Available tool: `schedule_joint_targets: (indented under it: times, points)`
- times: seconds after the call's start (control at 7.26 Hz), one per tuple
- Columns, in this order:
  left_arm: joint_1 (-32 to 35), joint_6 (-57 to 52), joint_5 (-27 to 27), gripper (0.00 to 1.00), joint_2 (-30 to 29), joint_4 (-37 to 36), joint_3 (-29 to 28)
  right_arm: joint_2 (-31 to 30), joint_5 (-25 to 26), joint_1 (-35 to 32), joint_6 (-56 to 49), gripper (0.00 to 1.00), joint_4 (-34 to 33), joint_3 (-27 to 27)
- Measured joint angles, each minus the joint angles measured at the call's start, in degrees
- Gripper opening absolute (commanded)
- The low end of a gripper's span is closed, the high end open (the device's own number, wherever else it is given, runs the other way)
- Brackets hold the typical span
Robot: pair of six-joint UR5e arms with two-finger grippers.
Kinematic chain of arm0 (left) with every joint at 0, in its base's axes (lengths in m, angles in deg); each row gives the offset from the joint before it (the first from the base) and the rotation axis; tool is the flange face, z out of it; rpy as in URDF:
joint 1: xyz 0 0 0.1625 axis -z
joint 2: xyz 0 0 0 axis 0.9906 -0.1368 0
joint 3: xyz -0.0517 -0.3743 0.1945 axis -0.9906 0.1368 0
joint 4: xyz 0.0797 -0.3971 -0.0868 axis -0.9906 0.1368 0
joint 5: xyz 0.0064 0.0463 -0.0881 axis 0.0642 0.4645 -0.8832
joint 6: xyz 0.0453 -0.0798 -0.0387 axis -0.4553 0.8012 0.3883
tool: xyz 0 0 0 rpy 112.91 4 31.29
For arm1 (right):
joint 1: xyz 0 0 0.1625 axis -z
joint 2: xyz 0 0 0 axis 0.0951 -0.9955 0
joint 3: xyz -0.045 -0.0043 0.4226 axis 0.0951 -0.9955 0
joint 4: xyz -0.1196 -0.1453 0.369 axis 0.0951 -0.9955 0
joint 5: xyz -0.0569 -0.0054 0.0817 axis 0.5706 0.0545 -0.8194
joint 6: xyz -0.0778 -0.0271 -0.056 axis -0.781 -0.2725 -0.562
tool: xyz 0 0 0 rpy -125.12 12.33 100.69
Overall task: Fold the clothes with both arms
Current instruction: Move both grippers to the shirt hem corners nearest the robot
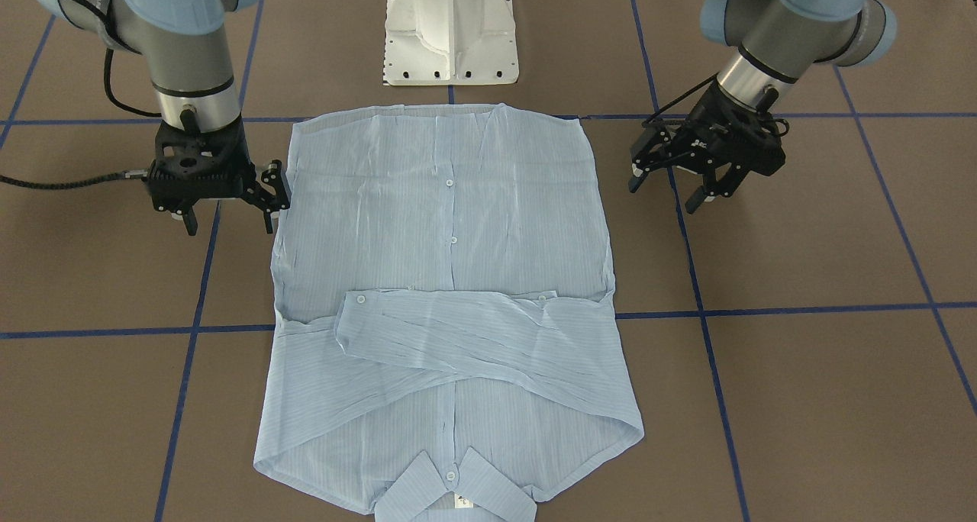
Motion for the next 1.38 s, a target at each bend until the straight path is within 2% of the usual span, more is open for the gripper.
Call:
schedule_joint_targets:
  times: [0.14,0.41,0.55,0.69,0.83,1.38]
  points:
    - [-5.9,7.3,5.4,1.0,1.6,0.0,2.0,-3.1,2.4,4.5,7.5,1.0,2.4,3.4]
    - [-17.0,16.5,15.2,1.0,3.5,-0.3,3.4,-9.5,9.1,13.7,18.9,1.0,10.1,6.7]
    - [-21.6,18.8,19.6,0.94,4.4,-0.5,3.5,-11.4,12.4,17.3,21.8,1.0,12.2,7.3]
    - [-24.6,20.0,22.0,0.39,5.3,-0.7,3.6,-12.1,14.1,19.5,23.1,1.0,13.1,7.6]
    - [-26.4,21.2,23.0,0.35,5.8,-1.5,3.6,-12.4,14.8,20.4,23.6,1.0,13.4,7.7]
    - [-29.0,23.0,23.4,0.35,5.6,-9.6,4.7,-12.9,15.5,20.9,23.7,1.0,13.5,7.7]
